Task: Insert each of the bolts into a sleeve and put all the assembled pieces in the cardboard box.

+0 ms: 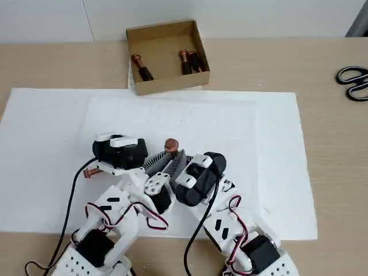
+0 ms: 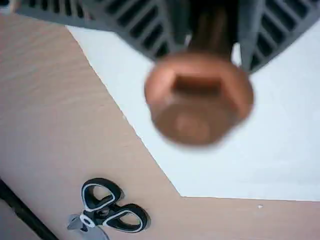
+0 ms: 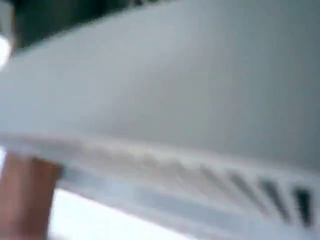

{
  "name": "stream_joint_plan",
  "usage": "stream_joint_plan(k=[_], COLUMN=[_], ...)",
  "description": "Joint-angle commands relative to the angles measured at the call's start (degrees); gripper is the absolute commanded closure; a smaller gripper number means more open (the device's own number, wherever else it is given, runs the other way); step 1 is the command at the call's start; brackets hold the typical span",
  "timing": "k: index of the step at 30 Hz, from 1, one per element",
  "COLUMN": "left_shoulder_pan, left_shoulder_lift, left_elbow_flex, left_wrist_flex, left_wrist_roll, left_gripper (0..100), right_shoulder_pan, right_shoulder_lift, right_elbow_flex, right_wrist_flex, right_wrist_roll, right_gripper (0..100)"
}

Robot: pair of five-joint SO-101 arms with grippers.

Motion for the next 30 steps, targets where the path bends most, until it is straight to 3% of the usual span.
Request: stream_joint_plan(k=[1, 12, 22, 30], left_shoulder_pan=[2.81, 1.14, -9.58, -9.49], left_shoulder_lift=[0.26, 0.26, 0.26, 0.62], left_elbow_flex=[1.98, 0.84, 1.01, -4.09], left_wrist_flex=[0.7, 0.18, 0.18, -2.11], left_wrist_roll=[-2.46, -5.36, -16.97, -13.63], left_gripper=[84, 83, 83, 83], right_shoulder_pan=[0.04, -0.04, -0.04, -0.04], right_shoulder_lift=[-0.92, -0.92, -0.92, -0.92], right_elbow_flex=[-3.08, -3.08, -3.08, -2.9], right_wrist_flex=[-2.24, -2.24, -2.24, -2.24], right_wrist_roll=[0.53, 0.53, 0.53, 0.53], right_gripper=[99.5, 99.5, 99.5, 99.5])
